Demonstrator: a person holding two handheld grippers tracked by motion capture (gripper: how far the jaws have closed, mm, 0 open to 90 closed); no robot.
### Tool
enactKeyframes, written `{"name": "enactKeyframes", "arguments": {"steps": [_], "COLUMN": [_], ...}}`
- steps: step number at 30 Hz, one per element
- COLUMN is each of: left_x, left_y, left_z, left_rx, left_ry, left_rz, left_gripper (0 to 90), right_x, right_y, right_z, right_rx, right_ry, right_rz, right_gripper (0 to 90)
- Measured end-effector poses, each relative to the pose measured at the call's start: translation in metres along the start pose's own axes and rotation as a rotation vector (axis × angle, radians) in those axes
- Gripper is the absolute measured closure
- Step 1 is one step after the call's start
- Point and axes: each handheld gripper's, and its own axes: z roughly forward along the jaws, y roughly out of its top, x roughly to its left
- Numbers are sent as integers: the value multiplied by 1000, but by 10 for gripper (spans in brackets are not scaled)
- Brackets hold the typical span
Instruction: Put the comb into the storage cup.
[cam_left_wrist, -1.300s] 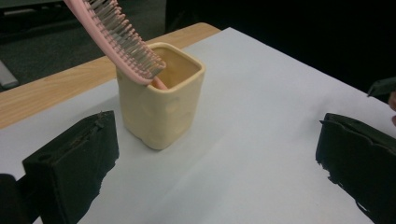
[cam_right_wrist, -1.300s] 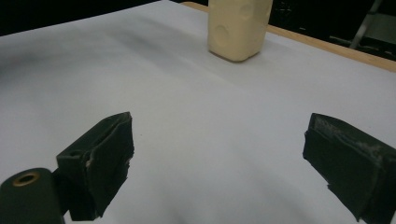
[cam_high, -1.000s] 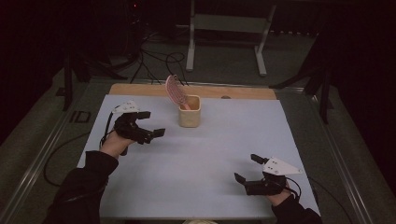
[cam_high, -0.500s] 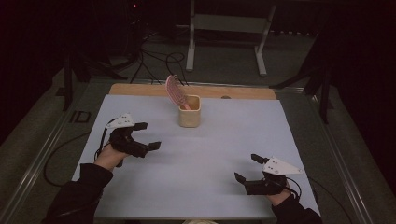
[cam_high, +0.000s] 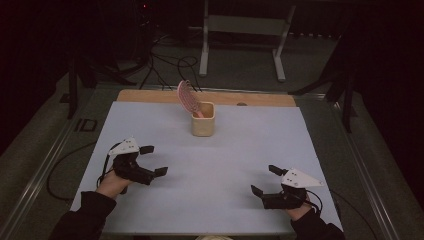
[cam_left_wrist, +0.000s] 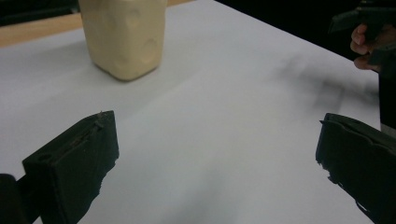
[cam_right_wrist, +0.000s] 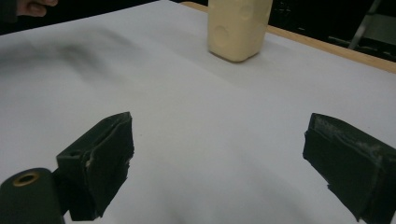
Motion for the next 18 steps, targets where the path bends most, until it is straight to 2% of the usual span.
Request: {"name": "enactKeyframes", "arguments": {"steps": [5,11,18], "left_x": [-1,-4,-2], "left_y": [-16,-32,-45], "left_z": [-3,-7,-13], "left_rx": [4,27,26], "left_ry": [15,31,46], "left_rz": [-16,-15,-44], "left_gripper": [1,1,1], "right_x": [0,0,0], "right_y": [0,0,0], "right_z": [0,0,1], "right_rx": [0,3,0], "right_ry": [-1,0,1], "right_rz": [-1,-3,0], "right_gripper": [85,85,85]}}
